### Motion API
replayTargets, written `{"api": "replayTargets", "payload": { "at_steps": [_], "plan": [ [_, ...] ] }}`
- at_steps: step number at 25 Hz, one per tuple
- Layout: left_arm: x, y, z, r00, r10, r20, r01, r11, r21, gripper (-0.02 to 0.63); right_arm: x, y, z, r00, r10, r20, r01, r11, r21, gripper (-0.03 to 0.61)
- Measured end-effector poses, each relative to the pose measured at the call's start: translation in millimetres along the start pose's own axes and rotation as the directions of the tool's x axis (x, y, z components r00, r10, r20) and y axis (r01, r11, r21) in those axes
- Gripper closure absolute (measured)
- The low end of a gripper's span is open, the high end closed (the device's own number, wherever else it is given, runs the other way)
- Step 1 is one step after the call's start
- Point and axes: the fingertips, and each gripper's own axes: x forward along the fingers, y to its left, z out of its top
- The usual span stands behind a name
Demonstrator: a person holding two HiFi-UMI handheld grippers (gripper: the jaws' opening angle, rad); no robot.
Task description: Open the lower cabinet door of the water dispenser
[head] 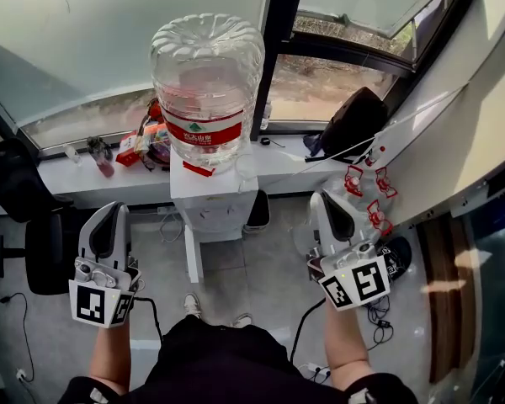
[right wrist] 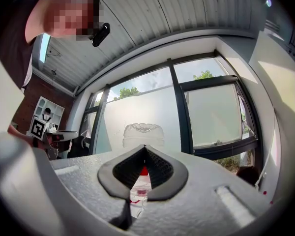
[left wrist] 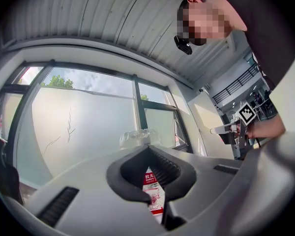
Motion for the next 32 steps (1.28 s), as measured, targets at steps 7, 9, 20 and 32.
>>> {"api": "replayTargets", "payload": {
  "at_steps": [7, 9, 20, 32],
  "plan": [
    [-11, 12, -8, 0.998, 0.059, -0.015, -0.058, 0.998, 0.021, 0.606, -9, 3, 0, 1.000, -0.022, -0.018, 0.021, 1.000, -0.006, 0.574],
    [-14, 13, -9, 0.998, 0.061, -0.013, -0.061, 0.998, 0.018, 0.606, -13, 3, 4, 0.999, -0.037, -0.011, 0.037, 0.999, -0.008, 0.574],
    [-18, 10, -4, 0.998, 0.055, 0.011, -0.055, 0.998, 0.005, 0.606, -24, -1, 3, 0.997, -0.076, -0.002, 0.076, 0.995, 0.061, 0.574],
    [-35, 9, -7, 0.996, 0.092, -0.015, -0.092, 0.995, 0.023, 0.606, -23, 5, 0, 0.998, -0.067, -0.001, 0.067, 0.995, 0.079, 0.574]
  ]
}}
